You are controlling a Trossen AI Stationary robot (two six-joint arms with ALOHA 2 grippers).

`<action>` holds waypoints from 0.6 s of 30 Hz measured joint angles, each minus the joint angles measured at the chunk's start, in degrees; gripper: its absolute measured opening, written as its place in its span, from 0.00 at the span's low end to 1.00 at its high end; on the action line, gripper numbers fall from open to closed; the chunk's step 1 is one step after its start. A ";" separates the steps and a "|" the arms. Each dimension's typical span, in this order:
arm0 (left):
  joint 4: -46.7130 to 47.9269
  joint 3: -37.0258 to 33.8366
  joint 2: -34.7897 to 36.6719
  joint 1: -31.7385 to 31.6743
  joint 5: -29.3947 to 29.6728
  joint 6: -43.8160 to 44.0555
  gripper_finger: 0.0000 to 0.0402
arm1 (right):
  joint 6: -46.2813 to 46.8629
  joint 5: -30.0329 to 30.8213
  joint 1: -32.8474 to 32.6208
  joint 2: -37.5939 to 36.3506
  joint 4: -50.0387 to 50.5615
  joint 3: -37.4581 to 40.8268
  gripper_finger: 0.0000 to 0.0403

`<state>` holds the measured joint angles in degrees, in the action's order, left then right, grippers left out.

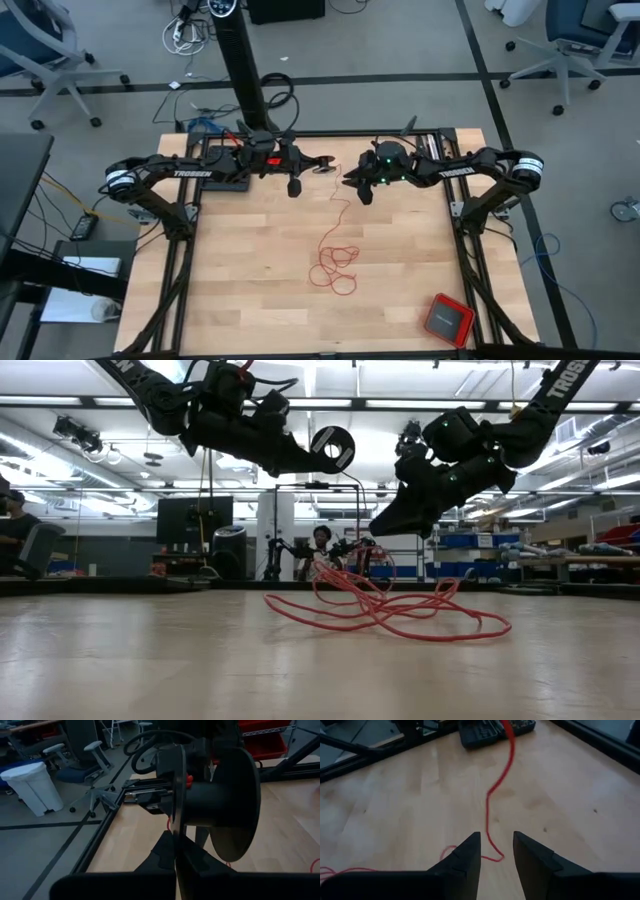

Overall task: Coil cords
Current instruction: Coil the red wire onto the spool

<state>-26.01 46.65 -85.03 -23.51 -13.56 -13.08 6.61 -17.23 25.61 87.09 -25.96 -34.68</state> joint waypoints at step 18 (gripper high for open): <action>-2.95 0.00 0.00 0.04 -0.02 1.77 0.00 | 3.61 -0.60 -0.39 6.55 -20.33 3.50 0.28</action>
<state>-28.96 46.65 -85.03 -23.46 -13.58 -11.31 10.22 -17.83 25.21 93.64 -46.29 -31.18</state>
